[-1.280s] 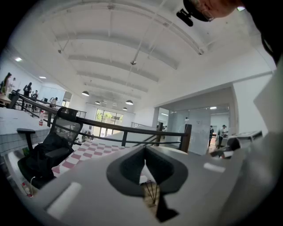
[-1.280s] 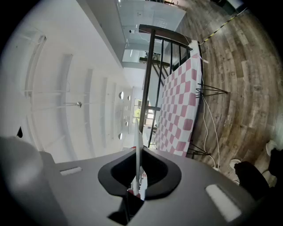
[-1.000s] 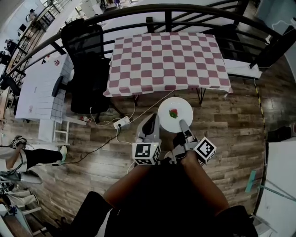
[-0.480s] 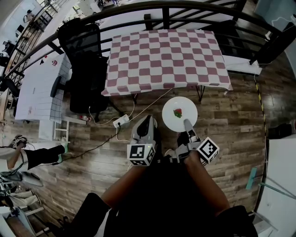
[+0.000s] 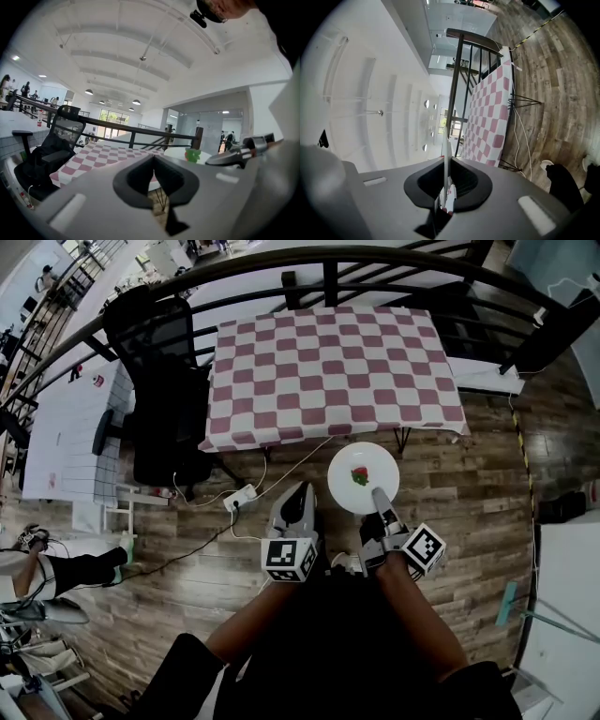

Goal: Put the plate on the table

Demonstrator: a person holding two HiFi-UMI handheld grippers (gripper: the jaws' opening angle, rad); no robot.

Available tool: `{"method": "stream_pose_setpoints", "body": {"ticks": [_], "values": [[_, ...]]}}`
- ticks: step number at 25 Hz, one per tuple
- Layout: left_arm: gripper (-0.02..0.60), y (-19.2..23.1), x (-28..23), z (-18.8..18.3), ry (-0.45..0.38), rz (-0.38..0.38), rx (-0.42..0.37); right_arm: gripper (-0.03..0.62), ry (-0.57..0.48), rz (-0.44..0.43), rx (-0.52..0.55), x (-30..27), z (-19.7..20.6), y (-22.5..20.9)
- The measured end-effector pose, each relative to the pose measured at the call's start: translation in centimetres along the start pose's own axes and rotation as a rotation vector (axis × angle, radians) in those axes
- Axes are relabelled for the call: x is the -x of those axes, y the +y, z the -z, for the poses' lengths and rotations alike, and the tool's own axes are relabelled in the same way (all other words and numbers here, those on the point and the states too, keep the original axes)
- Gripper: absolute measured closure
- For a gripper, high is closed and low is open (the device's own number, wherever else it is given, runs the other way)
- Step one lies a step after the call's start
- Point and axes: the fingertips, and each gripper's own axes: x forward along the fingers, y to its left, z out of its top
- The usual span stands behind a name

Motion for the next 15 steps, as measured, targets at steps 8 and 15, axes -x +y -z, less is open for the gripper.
{"method": "stream_pose_setpoints", "body": {"ticks": [8,15], "values": [[0.572,2.9,-6.1,-2.1,0.006,-0.011,0.04,0.579,0.011,0.004,-0.018,-5.6,-2.0,0.7],[0.572,6.4,-11.1,-4.6,-0.014,-0.031,0.021,0.579,0.03,0.018,-0.021,-11.4,-3.7,1.9]]}}
